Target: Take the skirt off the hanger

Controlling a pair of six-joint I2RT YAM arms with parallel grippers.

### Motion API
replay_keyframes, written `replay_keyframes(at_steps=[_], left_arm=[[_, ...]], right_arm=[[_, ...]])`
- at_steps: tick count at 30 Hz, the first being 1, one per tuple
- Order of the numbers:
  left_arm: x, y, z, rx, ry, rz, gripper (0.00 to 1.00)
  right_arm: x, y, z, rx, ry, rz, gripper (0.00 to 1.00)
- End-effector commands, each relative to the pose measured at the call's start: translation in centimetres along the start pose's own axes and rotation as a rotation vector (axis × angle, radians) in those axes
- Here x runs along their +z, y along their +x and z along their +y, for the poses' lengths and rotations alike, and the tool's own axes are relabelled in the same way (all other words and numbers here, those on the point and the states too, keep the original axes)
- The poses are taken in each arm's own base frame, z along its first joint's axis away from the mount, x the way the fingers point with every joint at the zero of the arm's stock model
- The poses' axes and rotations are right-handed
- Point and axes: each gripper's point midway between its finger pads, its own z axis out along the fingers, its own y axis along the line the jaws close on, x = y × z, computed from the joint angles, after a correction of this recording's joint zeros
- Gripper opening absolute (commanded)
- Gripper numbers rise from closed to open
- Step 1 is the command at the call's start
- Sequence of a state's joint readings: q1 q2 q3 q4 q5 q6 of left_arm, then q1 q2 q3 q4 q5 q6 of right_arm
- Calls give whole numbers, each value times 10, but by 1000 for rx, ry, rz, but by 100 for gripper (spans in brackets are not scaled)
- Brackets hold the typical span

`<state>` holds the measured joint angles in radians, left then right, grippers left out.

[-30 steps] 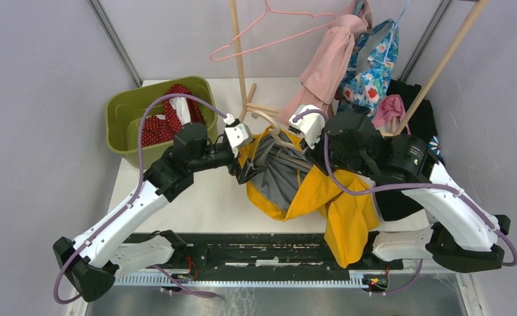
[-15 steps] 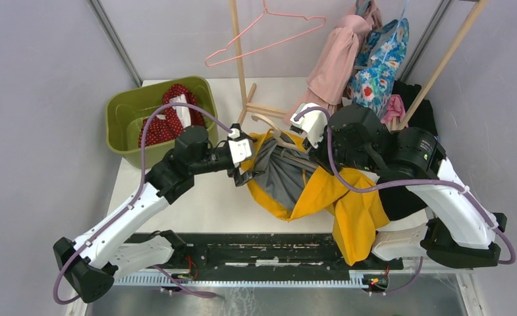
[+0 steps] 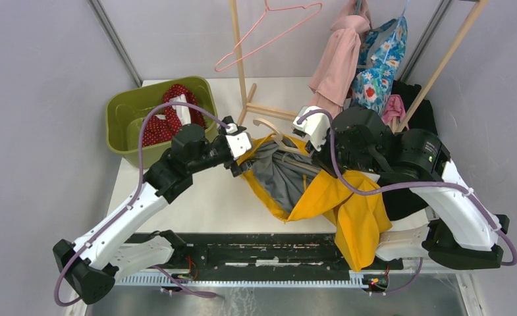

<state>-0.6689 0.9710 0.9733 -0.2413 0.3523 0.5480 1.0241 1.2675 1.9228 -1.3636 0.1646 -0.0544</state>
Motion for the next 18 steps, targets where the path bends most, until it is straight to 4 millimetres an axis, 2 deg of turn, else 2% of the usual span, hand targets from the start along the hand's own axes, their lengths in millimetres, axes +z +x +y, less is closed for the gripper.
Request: replay_keyframes(at_steps=[1, 5, 8, 12, 18], left_arm=[[9, -23, 18, 19, -29, -68, 99], [23, -28, 15, -16, 27, -84, 99], [29, -41, 13, -40, 74, -116, 99], [33, -58, -7, -74, 210, -189, 99], [47, -53, -30, -178, 343, -209, 99]], right_arm=[[-16, -36, -2, 10, -9, -165, 1], [-16, -34, 1, -4, -26, -154, 1], [-18, -36, 0, -14, -24, -160, 1], [-18, -43, -1, -26, -24, -173, 1], [-16, -52, -2, -53, -26, -182, 1]])
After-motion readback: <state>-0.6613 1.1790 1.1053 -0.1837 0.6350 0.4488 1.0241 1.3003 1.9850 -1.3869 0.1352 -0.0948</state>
